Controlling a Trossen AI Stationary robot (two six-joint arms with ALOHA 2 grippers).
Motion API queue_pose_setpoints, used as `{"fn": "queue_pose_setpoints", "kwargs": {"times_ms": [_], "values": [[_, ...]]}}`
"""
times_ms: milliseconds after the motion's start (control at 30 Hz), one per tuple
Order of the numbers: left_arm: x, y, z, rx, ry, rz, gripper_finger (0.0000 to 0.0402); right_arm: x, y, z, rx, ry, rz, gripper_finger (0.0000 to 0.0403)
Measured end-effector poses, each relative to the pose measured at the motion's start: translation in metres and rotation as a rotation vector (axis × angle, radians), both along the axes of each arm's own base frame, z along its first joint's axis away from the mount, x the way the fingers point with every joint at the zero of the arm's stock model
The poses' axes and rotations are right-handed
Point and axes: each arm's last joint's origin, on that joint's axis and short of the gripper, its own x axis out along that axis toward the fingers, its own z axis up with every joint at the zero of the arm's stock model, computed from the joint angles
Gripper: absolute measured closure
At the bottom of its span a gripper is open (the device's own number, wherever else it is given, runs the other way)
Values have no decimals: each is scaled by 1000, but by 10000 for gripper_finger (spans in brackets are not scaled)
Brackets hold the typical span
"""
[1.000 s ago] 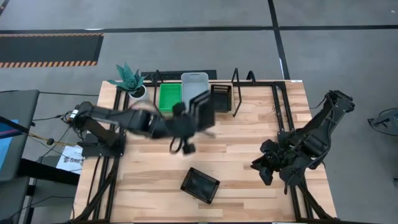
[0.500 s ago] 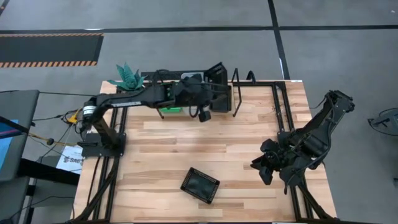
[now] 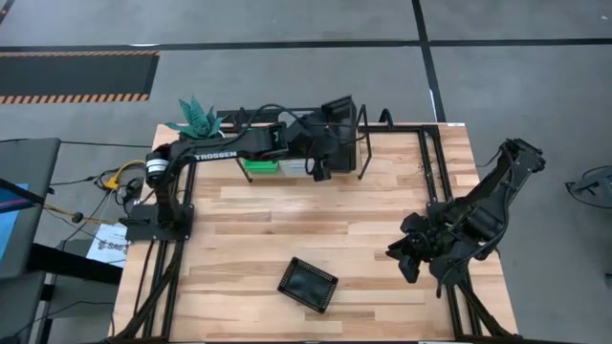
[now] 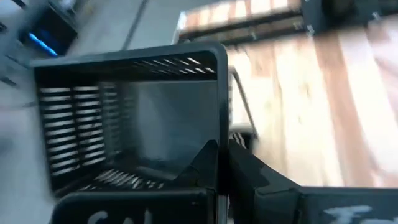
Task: Stack baskets on shelf by color
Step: Stack the left black bin on top of the black bin on the shelf
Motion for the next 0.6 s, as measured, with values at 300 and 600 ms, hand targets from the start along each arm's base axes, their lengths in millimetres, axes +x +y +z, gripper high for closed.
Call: {"fn": "queue_pose_setpoints", "kwargs": {"times_ms": [300, 600], "values": [[36, 7, -9, 25, 159, -16, 401, 0, 0, 0, 5, 2, 3, 285], [55, 15, -18, 39, 314, 23, 401, 0, 1, 0, 2, 5, 5, 285]]}}
